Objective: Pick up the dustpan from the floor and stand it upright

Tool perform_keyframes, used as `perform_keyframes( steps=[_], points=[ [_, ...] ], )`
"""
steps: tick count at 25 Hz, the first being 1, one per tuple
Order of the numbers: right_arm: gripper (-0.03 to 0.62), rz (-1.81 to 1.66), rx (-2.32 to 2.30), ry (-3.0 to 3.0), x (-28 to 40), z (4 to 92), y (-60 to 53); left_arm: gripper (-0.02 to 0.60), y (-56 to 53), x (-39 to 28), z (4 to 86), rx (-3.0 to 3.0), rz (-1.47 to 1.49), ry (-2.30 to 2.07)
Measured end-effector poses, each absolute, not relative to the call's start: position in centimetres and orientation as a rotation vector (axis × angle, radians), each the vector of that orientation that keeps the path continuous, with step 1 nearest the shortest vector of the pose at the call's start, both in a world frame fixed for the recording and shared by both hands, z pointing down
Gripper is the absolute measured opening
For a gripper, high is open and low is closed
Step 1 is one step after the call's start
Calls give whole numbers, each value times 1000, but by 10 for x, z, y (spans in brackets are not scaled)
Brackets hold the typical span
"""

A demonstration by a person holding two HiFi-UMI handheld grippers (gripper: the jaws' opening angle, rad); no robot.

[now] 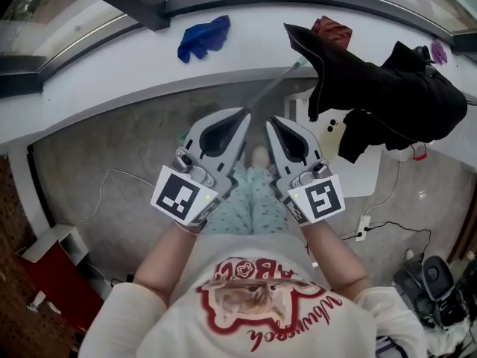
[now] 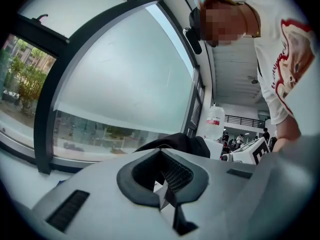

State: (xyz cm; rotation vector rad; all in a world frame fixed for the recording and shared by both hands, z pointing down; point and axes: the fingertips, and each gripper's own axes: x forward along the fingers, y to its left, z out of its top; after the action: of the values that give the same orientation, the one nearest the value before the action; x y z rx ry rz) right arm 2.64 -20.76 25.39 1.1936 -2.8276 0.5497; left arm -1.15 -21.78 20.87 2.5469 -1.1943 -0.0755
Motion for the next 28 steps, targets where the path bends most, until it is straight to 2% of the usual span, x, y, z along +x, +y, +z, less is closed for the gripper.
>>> perform_keyframes(
  steps=[14,15,17,28],
  points=[
    [29,667,1290,-2552,28,451,-269,3,-261,-20,335,2456,-76,-1188],
    [43,690,1298,-2533,29,465,-271,3,-261,-22,343,2450,-76,-1192],
    [132,742,1319,-2493,31,493,-276,3,-261,-23,355,2419,-71,-1199],
    [225,976,1434,-2265,49,616,-298,3,-263,-14,406,2368,-41,-1158]
  ],
)
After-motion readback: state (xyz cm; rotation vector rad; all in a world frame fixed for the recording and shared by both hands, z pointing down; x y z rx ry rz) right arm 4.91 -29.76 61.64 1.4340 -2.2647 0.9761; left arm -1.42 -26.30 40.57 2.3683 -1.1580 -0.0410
